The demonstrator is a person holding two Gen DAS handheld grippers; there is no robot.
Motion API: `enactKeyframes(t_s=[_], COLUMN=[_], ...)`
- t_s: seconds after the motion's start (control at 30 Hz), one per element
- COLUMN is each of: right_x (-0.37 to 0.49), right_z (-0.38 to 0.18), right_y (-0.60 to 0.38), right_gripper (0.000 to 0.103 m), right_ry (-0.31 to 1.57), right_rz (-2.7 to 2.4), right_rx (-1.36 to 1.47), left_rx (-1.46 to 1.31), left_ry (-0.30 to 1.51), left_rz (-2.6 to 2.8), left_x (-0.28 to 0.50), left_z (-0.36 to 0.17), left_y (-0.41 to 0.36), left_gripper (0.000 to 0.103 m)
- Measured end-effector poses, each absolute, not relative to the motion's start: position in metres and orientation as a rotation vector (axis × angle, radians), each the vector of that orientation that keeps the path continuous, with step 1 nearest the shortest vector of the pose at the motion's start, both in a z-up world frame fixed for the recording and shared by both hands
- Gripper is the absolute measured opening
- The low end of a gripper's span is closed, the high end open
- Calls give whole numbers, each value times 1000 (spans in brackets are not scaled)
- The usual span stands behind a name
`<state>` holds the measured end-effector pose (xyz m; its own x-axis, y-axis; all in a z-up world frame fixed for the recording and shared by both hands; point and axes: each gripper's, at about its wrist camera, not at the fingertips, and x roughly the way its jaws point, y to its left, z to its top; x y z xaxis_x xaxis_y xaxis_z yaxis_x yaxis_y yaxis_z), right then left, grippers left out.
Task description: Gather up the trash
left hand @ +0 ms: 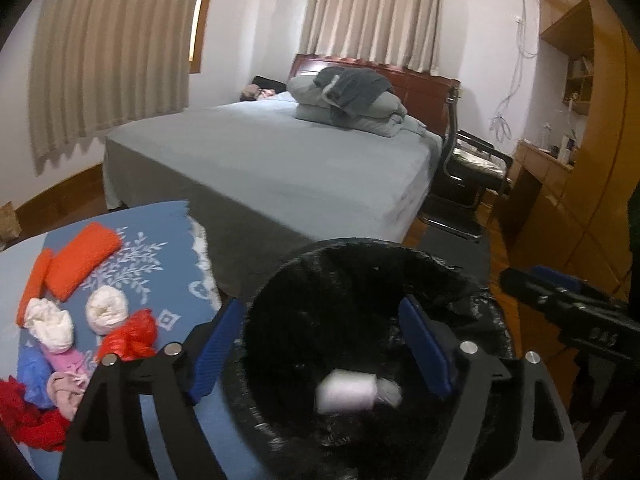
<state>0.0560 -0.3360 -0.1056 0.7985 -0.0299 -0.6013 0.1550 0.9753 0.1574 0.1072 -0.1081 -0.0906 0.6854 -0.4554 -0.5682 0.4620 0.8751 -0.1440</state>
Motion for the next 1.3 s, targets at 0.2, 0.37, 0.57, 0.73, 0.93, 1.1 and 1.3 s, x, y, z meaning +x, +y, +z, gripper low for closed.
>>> enactKeyframes(t_s=[0.2,0.37,0.57,0.73,0.93,1.1,1.3], right_x=[69,90,121,142,167,184,199], right_z=[-102,-104,-105,-114,-135,-160,-184], right_y=[-305,-259,-196,-150,-102,-76,-64], right_gripper=[96,96,96,96,96,96,96], right_ry=[629,640,655,679,731,793,849], right_rz=[-24,84,222,314,379,389,375], right_rx=[197,191,165,124,69,35,2], left_rx=[21,13,20,-1,-23,-35,-57], left_ry=[607,592,596,603,619,629,639], left_rz=[-383,-215,-49,42,88,97,109], left_x=[104,103,102,103,109,117,123], left_z=[-89,-91,-102,-110,-120,-127,-132], left_y=[-62,-1,61,98,123,132,143], left_gripper=[86,86,86,86,86,85,84])
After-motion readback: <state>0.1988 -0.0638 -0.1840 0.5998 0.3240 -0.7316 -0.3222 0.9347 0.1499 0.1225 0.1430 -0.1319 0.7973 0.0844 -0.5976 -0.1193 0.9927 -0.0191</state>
